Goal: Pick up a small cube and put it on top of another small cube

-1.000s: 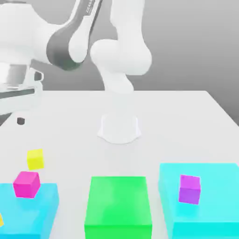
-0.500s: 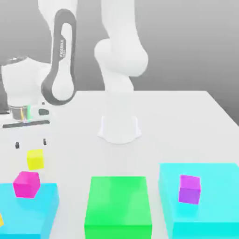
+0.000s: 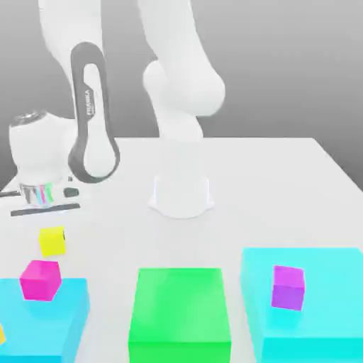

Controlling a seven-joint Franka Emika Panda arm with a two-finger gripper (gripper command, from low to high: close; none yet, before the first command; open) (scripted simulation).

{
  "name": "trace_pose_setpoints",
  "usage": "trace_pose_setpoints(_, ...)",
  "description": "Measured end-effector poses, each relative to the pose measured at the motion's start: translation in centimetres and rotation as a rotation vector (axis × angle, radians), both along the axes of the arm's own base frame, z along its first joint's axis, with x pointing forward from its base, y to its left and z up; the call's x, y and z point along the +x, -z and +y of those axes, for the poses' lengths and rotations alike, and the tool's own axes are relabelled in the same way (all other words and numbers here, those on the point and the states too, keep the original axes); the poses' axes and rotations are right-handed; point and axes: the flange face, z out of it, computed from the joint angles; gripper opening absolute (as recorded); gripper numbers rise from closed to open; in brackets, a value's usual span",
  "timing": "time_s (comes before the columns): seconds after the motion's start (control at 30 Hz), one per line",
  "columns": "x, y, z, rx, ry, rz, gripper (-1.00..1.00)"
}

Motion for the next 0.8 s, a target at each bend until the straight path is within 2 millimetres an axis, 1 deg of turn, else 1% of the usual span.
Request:
trace_pose_setpoints(0.1,-0.1,-2.6,0.1,0.0,-0.001,0.001,-1.0)
trace_pose_setpoints(0.17,2.0,-4.2,-0.1,-0.001,-0.081,0.0,-1.0)
trace_pose_setpoints(0.23,4.9,-5.9,-0.3,-0.002,-0.187,-0.001,-1.0)
trace_pose_setpoints(0.27,6.8,-6.8,0.0,-0.002,-0.254,-0.001,-1.0)
trace_pose_setpoints(0.33,11.0,-8.8,1.4,-0.003,-0.404,-0.001,-1.0)
trace_pose_setpoints(0.43,15.9,-12.0,3.3,-0.003,-0.592,-0.001,-1.0)
trace_pose_setpoints(0.5,19.1,-14.3,5.2,-0.002,-0.722,0.001,-1.0)
trace_pose_setpoints(0.53,19.9,-14.5,5.6,-0.002,-0.754,0.002,-1.0)
trace_pose_setpoints(0.57,20.2,-13.9,5.5,-0.003,-0.765,0.004,-1.0)
trace_pose_setpoints(0.67,20.4,-10.4,5.4,-0.003,-0.772,0.004,-1.0)
trace_pose_setpoints(0.7,20.4,-9.5,5.5,-0.002,-0.773,0.003,1.0)
trace_pose_setpoints(0.8,20.4,-9.5,5.5,-0.002,-0.773,0.003,1.0)
